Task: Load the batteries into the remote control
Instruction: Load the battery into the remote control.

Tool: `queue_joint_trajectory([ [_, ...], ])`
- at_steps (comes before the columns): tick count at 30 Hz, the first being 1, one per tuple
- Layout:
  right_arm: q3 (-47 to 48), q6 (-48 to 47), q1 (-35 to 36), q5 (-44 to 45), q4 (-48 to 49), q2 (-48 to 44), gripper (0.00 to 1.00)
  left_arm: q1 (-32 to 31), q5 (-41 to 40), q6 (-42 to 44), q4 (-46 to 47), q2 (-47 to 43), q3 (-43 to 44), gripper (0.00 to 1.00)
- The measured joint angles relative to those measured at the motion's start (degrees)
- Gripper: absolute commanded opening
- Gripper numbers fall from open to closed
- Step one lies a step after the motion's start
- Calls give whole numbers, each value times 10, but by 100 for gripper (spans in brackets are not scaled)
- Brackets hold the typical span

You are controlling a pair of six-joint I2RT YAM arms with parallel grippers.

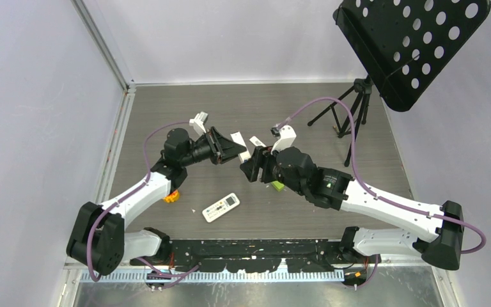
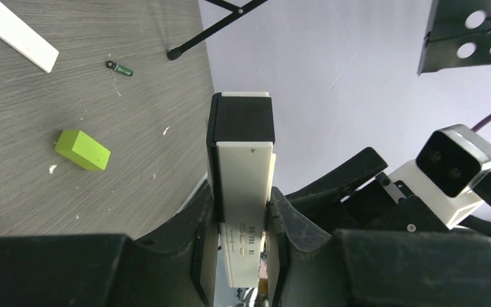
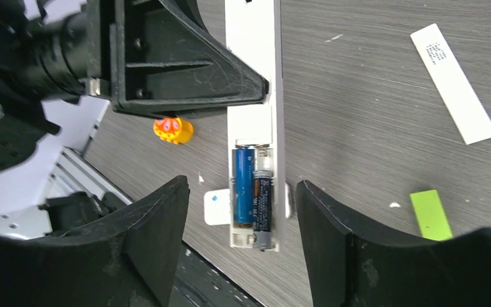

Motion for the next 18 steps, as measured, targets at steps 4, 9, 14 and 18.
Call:
queue_joint_trajectory([
  [4, 0, 49, 0, 16, 26, 0, 73, 0, -15, -52, 34, 3, -7, 0],
  [9, -25, 101, 0, 41, 96, -25, 84, 0, -34, -128, 83, 15, -14, 0],
  [14, -75, 160, -1, 66, 176, -59, 87, 0, -60, -170, 90, 13, -16, 0],
  [18, -99, 212, -1, 84, 216, -61, 88, 0, -86, -207, 98, -1, -36, 0],
])
